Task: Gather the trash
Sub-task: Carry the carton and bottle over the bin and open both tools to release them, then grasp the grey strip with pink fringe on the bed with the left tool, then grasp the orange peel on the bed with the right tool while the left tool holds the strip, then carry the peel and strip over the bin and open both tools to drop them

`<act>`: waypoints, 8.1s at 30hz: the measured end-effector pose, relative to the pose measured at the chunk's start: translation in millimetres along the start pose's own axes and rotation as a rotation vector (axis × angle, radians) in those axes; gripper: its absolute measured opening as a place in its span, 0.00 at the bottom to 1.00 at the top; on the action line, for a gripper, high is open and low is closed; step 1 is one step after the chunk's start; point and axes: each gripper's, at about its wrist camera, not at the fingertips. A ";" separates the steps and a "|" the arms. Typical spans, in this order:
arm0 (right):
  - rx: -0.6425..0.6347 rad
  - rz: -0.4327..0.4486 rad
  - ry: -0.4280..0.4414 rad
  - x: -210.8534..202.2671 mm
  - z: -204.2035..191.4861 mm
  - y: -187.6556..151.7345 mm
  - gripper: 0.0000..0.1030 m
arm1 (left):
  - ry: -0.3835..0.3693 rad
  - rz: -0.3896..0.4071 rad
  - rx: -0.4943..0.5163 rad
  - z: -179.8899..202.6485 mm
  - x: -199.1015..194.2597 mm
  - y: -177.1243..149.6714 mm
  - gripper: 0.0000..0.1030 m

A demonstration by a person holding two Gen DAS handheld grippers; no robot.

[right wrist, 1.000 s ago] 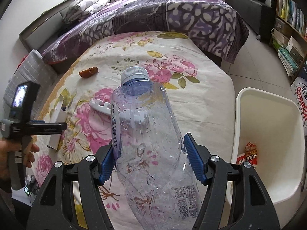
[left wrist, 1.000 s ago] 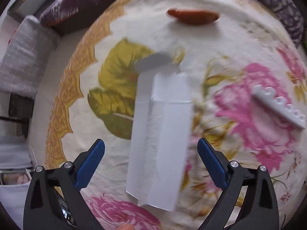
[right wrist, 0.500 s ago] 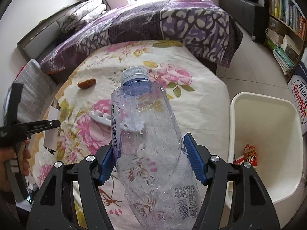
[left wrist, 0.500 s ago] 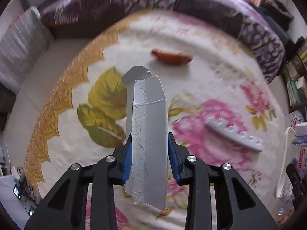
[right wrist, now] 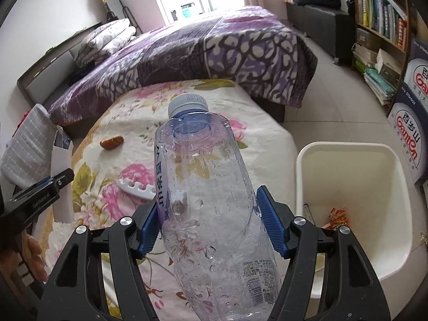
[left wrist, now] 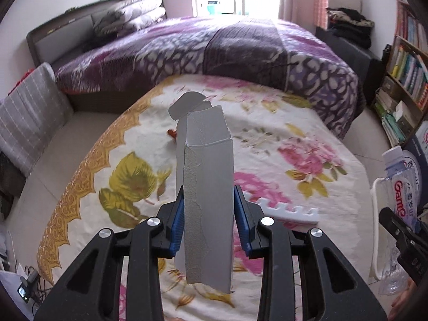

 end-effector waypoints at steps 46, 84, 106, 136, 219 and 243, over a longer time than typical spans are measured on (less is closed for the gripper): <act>0.318 -0.013 -0.332 -65.9 174.4 -48.0 0.83 | -0.296 -0.011 0.259 206.2 -36.9 -63.2 0.33; 0.442 0.002 -0.343 -80.3 206.8 -55.6 0.92 | -0.288 -0.126 0.225 227.6 -11.9 -74.3 0.83; 0.312 -0.060 -0.265 -32.2 147.6 -29.4 0.92 | 0.189 -0.372 -0.259 91.1 130.1 -30.7 0.79; -0.583 -0.023 0.321 136.2 -157.7 103.1 0.92 | 0.002 -0.267 -0.341 -140.8 70.5 40.4 0.10; 0.036 0.012 -0.067 -24.2 68.6 -11.0 0.15 | -0.182 -0.181 -0.140 20.0 6.4 23.5 0.11; 0.336 0.013 -0.252 -62.7 187.1 -42.7 0.65 | -0.335 -0.255 0.065 168.4 -1.5 -30.7 0.11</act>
Point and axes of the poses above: each gripper's, at about its wrist camera, not at the fingertips, and x roughly the way its jaws point, z to its right, y to its top, and after that the axes turned 14 degrees about -x, right-handed
